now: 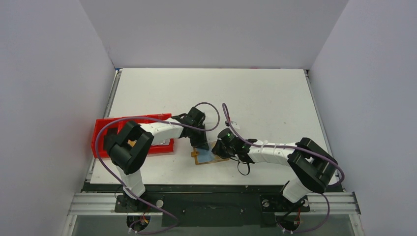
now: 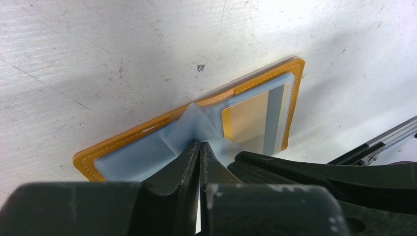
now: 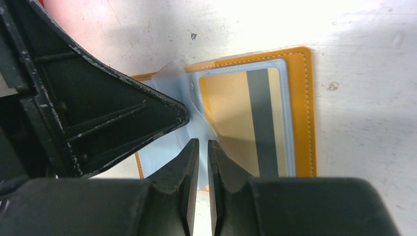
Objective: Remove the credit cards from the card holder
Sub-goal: Remove the credit card from the card holder.
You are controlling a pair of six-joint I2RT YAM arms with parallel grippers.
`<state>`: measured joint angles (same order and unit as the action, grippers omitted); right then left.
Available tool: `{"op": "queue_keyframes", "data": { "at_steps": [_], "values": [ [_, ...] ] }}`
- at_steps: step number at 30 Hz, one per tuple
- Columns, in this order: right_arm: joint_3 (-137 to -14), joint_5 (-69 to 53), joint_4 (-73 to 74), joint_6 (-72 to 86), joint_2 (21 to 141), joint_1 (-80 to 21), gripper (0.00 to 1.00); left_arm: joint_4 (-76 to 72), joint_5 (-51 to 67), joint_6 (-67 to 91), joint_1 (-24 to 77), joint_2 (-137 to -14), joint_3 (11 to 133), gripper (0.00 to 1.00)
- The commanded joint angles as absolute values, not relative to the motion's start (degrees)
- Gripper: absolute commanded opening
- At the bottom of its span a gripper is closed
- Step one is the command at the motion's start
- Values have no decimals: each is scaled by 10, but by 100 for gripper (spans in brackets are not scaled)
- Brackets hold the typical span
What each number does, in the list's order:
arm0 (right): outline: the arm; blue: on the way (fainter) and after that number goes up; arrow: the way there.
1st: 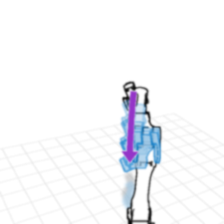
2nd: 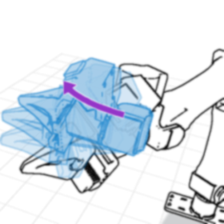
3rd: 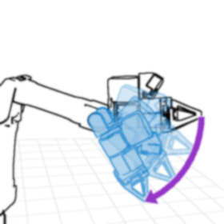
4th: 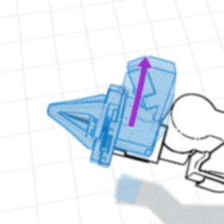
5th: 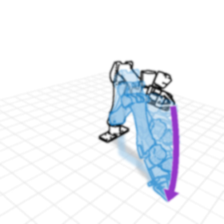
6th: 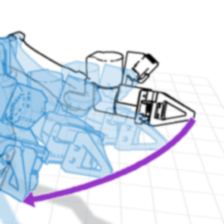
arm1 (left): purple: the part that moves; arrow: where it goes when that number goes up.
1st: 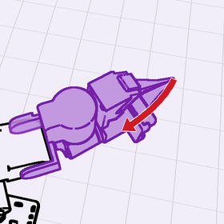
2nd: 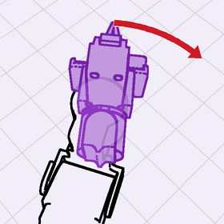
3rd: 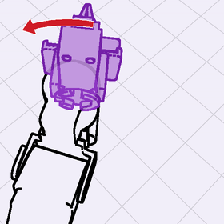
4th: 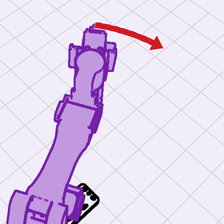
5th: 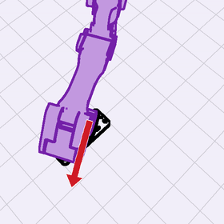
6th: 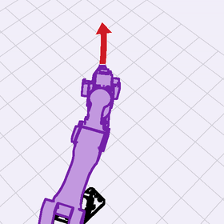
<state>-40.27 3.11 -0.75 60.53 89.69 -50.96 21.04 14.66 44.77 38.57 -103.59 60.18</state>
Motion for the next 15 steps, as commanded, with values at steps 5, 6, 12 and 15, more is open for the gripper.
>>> {"op": "queue_keyframes", "data": {
  "at_steps": [5,6,12,15],
  "values": [
    [-403,36,32,581,834,-484,22,201,117,432,378,-1045,590,0],
    [-403,35,35,580,832,-481,24,200,118,431,378,-1045,589,0],
    [-397,21,30,578,834,-475,36,193,124,428,375,-1042,584,0],
    [-394,9,18,578,842,-471,40,191,127,427,374,-1040,581,0]
  ]
}}
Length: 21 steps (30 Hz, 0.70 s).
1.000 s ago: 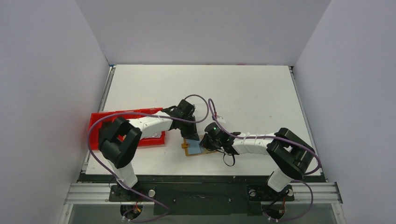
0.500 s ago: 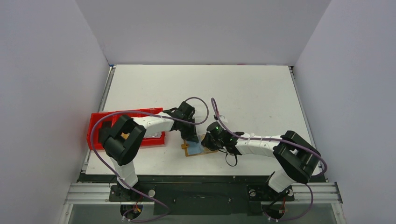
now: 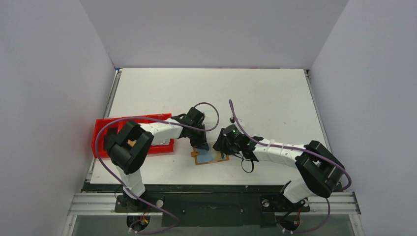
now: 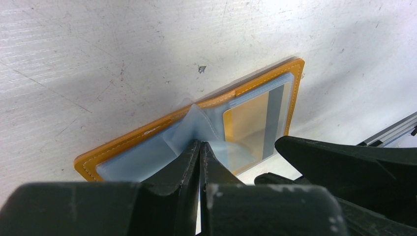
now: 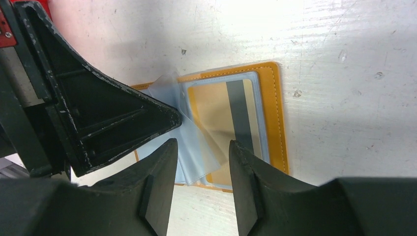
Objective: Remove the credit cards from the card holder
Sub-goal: Remove the credit card from the card holder.
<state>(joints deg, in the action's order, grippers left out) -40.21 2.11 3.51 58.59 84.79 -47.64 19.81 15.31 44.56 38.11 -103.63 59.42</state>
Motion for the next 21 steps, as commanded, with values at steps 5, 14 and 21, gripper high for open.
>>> {"op": "queue_keyframes", "data": {
  "at_steps": [5,14,21],
  "values": [
    [-393,-19,5,577,857,-469,43,189,130,423,374,-1039,580,0],
    [-387,-36,-27,583,875,-468,42,183,136,422,373,-1041,577,0],
    [-388,-13,4,582,870,-469,40,180,140,422,373,-1042,571,0]
  ]
}}
